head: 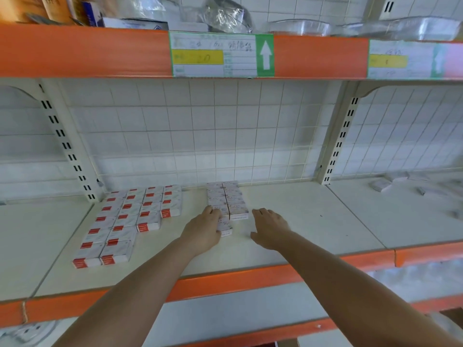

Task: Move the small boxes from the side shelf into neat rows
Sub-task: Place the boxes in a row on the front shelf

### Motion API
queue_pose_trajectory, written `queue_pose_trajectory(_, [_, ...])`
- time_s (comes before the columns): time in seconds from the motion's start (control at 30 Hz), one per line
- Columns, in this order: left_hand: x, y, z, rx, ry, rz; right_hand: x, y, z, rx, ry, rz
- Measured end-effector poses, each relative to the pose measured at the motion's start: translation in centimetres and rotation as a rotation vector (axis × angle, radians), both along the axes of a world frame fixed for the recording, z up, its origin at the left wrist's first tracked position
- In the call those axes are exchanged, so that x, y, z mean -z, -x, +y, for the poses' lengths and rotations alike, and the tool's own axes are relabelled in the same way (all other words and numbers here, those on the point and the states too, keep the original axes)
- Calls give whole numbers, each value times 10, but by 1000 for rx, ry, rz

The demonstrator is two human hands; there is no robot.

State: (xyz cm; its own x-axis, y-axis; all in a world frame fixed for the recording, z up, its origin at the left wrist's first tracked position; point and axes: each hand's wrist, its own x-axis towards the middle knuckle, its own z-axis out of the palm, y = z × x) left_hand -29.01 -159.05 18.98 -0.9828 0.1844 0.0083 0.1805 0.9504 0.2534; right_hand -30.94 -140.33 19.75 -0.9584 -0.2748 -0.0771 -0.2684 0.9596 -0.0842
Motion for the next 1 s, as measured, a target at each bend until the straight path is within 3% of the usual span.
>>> queue_pose_trajectory(1.0, [-21,9,2,-66,27,-22,-4,6,12,-46,3,-18])
